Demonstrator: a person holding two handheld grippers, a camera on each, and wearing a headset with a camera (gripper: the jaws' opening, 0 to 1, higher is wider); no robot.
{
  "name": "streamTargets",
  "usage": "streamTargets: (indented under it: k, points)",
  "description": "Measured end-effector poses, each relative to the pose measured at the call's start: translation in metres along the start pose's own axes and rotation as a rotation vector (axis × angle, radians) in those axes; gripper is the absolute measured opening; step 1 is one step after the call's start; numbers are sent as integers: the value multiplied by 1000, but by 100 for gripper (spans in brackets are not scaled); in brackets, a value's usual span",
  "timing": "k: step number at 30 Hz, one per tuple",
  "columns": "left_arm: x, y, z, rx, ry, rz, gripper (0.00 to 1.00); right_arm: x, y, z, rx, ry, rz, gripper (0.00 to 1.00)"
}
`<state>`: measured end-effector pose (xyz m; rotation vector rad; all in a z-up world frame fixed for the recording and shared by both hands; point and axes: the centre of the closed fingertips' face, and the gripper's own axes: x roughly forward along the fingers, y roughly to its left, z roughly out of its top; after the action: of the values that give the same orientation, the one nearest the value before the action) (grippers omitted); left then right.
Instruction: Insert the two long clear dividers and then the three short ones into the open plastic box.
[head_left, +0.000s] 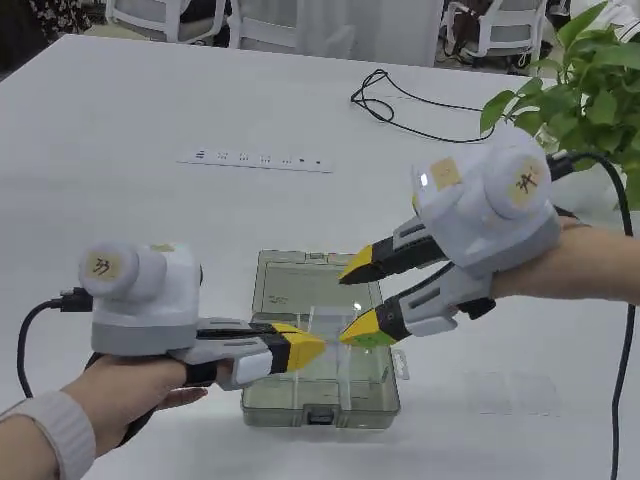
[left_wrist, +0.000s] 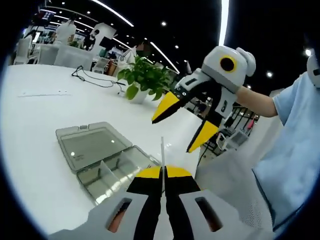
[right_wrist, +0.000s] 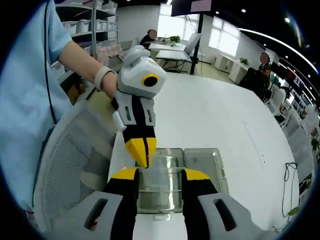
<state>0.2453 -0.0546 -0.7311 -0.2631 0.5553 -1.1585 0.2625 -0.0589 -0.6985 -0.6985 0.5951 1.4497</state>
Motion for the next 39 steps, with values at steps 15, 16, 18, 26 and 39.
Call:
streamTargets:
  k: [15,16,18,26,39]
  points:
    - [-4,-5,-7,276,30,-32,0,17,18,-9,-8,159,235,15]
    - [-4,-5,-8,280,34,-34,0,18,18,-9,-6,162,238,15]
    - [-4,-5,-7,284,31,-36,0,17,19,-9,-5,169,252,13]
    - [-5,-5,-4,290,0,-44,0,22,31,-6,-22,197,284,9]
    - [-7,-2,-9,271,17,-43,0,30,31,-5,-51,267,308,2]
